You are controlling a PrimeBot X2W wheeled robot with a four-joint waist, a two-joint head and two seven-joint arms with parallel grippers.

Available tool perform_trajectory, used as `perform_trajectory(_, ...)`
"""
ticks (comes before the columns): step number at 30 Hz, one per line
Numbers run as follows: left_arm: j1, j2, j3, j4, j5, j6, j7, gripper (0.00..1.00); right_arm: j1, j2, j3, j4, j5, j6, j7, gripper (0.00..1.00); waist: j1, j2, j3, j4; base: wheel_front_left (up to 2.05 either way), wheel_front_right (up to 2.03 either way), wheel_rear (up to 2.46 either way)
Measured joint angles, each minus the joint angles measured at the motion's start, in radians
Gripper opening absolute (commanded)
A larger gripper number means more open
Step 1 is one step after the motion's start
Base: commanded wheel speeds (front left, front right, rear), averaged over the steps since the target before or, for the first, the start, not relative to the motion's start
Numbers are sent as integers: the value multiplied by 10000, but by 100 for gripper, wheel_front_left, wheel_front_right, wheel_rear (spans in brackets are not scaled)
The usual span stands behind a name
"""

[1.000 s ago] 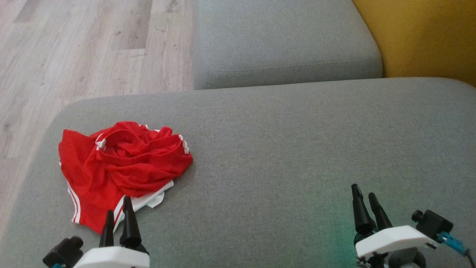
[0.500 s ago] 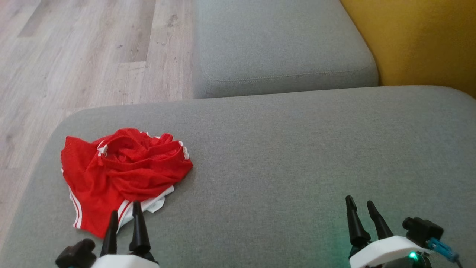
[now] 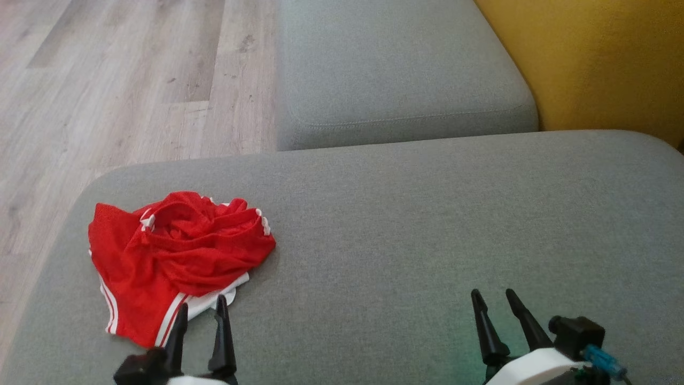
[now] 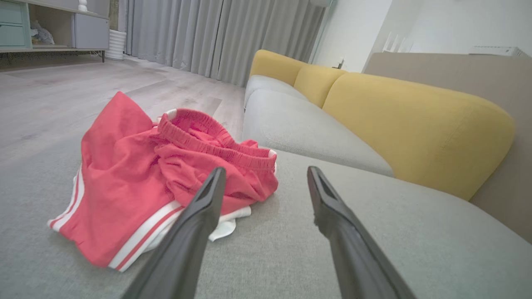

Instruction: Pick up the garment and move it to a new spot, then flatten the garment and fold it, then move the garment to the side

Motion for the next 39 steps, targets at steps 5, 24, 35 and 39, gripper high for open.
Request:
perform_trajectory(5, 125, 4, -38, 314, 416, 153, -138, 100, 23, 0, 127, 0, -660, 0, -128, 100, 0, 0, -117, -36, 0, 0, 0)
perform_trajectory(24, 300, 21, -272, 828, 2456, 782, -662, 100, 251, -2, 198, 71, -2907, 2, -652, 100, 0, 0, -440, -176, 0, 0, 0)
perform_trajectory(35, 300, 27, -272, 1078, 2892, 955, -809, 100, 253, -2, 96, 180, -3428, 2, -815, 100, 0, 0, -456, -154, 0, 0, 0)
perform_trajectory(39, 299, 27, -267, 1110, 2890, 955, -809, 100, 253, -2, 31, 184, -3427, 4, -815, 100, 0, 0, -448, -150, 0, 0, 0)
